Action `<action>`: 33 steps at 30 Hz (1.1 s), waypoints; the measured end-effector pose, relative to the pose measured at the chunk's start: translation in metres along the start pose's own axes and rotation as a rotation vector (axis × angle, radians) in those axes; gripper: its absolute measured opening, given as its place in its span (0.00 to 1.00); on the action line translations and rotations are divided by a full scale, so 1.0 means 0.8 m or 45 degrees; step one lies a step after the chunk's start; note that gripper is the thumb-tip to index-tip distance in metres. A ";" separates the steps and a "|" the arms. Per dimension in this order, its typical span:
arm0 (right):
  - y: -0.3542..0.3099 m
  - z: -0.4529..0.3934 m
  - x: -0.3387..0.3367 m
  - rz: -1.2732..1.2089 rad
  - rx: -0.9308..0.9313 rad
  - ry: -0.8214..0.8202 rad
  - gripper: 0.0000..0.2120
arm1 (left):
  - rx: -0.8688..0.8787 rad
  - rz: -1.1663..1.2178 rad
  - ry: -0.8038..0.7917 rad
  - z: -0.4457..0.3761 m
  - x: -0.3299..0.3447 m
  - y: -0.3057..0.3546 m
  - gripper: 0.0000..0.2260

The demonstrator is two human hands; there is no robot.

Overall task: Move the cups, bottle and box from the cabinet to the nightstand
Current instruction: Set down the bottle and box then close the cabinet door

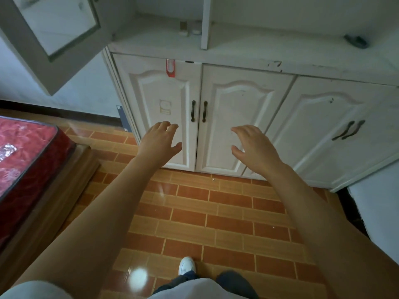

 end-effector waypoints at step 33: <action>-0.058 -0.407 -0.011 -0.212 -0.959 -0.198 0.24 | -0.814 -0.127 0.302 -0.215 -0.025 -0.102 0.23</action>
Point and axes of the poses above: each hand's wrist, its own z-axis away from the middle knuckle, its own x-axis out of the palm, y = z × x, the point moved 5 cm from there along -z, towards the middle knuckle, and after that the axes turned 15 degrees about x, right-handed, at the moved point
